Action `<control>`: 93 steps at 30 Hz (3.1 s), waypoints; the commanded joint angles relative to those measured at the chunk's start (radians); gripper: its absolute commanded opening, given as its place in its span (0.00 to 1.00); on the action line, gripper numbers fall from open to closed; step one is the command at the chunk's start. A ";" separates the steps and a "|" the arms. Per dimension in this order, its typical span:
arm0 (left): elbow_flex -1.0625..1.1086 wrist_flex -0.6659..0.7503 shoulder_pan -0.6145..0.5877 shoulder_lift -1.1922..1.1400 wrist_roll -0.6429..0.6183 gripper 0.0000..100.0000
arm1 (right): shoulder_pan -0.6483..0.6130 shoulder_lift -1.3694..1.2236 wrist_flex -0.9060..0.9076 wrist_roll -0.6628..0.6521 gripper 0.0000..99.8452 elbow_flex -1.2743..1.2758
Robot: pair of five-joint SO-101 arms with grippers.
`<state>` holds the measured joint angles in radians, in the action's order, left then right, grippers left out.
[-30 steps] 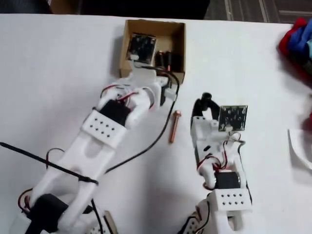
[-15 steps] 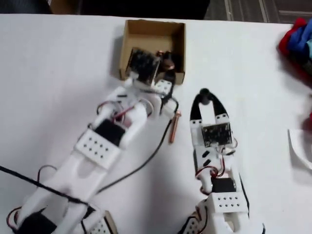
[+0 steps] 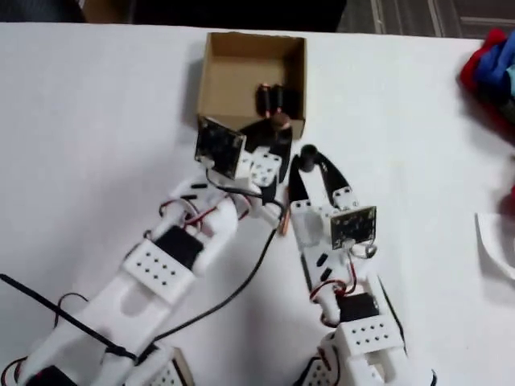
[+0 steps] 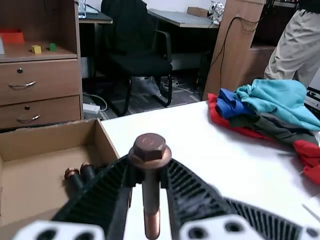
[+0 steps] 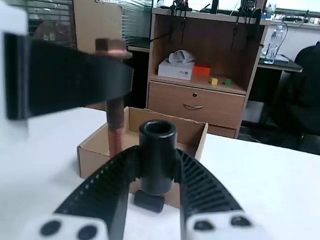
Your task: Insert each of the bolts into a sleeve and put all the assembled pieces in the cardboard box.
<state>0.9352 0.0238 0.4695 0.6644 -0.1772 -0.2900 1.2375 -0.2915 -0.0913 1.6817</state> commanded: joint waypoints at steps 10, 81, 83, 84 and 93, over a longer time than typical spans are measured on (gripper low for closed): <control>-0.168 0.021 -0.005 0.048 -0.006 0.02 | 0.001 -0.252 -0.153 0.029 0.02 0.000; -0.237 -0.048 0.052 -0.071 0.002 0.03 | -0.001 -0.604 -0.558 0.021 0.02 -0.035; -0.237 -0.049 0.058 -0.074 -0.005 0.03 | -0.001 -0.605 -0.558 0.021 0.02 -0.035; -0.236 -0.049 0.060 -0.081 -0.005 0.03 | -0.001 -0.605 -0.558 0.021 0.02 -0.035; -0.240 -0.049 0.103 -0.195 -0.003 0.03 | 0.012 -0.611 -0.478 -0.064 0.02 -0.112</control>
<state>0.7557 -0.0253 0.5554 0.4757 -0.1772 -0.2900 0.6283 -0.7764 -0.1143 1.6295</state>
